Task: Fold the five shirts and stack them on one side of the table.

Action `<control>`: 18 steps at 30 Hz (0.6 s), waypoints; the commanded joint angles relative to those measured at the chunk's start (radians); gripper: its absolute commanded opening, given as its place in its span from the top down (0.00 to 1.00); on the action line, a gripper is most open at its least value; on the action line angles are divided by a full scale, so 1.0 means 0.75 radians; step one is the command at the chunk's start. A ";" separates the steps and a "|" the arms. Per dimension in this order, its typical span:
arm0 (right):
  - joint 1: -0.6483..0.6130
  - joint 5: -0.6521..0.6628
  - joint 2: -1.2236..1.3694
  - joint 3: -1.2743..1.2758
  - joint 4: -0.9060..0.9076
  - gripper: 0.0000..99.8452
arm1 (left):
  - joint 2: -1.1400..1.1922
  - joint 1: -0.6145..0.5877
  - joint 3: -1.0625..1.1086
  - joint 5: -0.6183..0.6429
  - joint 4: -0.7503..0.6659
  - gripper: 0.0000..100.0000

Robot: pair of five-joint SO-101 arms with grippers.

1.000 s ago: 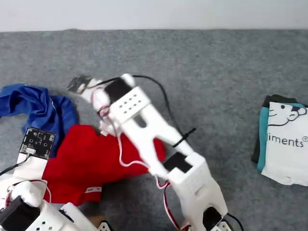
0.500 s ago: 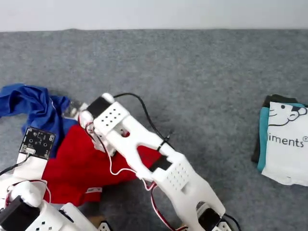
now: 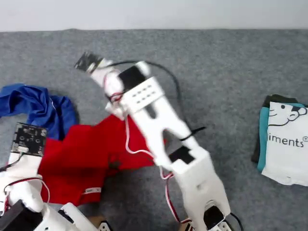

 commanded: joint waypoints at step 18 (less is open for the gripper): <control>0.195 0.080 -0.343 -0.057 -0.001 0.99 | 0.006 0.155 -0.226 0.151 -0.268 1.00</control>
